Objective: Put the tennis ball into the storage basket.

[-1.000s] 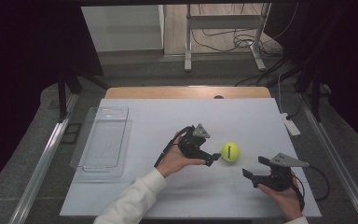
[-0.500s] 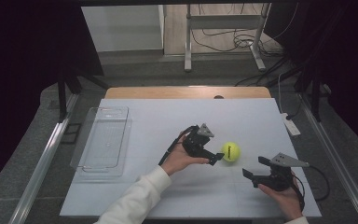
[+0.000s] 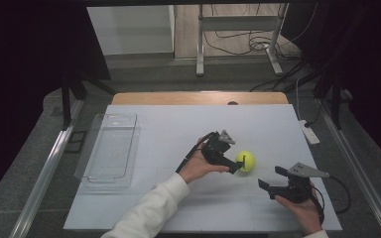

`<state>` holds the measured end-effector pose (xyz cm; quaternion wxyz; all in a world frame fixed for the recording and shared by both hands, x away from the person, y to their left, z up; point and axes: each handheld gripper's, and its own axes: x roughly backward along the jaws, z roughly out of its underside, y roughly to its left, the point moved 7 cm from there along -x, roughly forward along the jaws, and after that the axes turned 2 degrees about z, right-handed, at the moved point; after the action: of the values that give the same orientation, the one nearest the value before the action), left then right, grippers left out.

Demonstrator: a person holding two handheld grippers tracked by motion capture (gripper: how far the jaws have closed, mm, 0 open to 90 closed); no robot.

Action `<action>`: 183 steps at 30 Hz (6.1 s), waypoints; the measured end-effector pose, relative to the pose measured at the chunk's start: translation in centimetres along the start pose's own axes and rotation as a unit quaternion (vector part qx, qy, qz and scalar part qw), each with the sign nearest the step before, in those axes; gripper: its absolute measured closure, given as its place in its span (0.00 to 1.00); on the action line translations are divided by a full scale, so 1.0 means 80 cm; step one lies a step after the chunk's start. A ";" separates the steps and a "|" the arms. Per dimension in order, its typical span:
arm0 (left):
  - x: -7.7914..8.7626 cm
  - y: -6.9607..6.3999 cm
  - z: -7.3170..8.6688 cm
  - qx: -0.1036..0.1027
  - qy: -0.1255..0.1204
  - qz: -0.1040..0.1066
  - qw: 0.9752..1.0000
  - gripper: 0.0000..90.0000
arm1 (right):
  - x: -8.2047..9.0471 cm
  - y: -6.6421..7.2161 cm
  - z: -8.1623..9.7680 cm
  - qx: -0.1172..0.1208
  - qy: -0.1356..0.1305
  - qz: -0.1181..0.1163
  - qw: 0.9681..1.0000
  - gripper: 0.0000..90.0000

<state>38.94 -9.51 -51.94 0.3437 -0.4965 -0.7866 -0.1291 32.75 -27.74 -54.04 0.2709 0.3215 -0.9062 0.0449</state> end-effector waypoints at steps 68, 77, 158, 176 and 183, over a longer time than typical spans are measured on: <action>-0.074 -0.004 -0.009 0.004 0.038 0.030 0.999 0.24 | -0.001 0.001 0.001 0.004 0.002 0.000 1.000 0.13; -0.071 -0.007 -0.010 -0.010 0.044 0.022 0.999 0.30 | 0.000 0.001 0.000 0.004 0.001 0.001 1.000 0.13; 0.064 0.014 0.029 0.005 -0.054 -0.022 0.998 0.30 | -0.001 0.000 0.001 0.003 0.004 0.004 1.000 0.13; 0.086 0.022 0.046 0.012 -0.064 -0.030 0.997 0.30 | -0.001 0.001 0.001 0.002 0.003 0.004 1.000 0.13; 0.091 0.020 0.049 0.011 -0.068 -0.029 0.997 0.30 | -0.001 0.001 0.001 0.002 0.003 0.004 1.000 0.13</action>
<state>36.76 -1.59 -50.18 0.2907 -0.4770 -0.8238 -0.0965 32.73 -27.66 -54.17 0.2728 0.3179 -0.9067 0.0491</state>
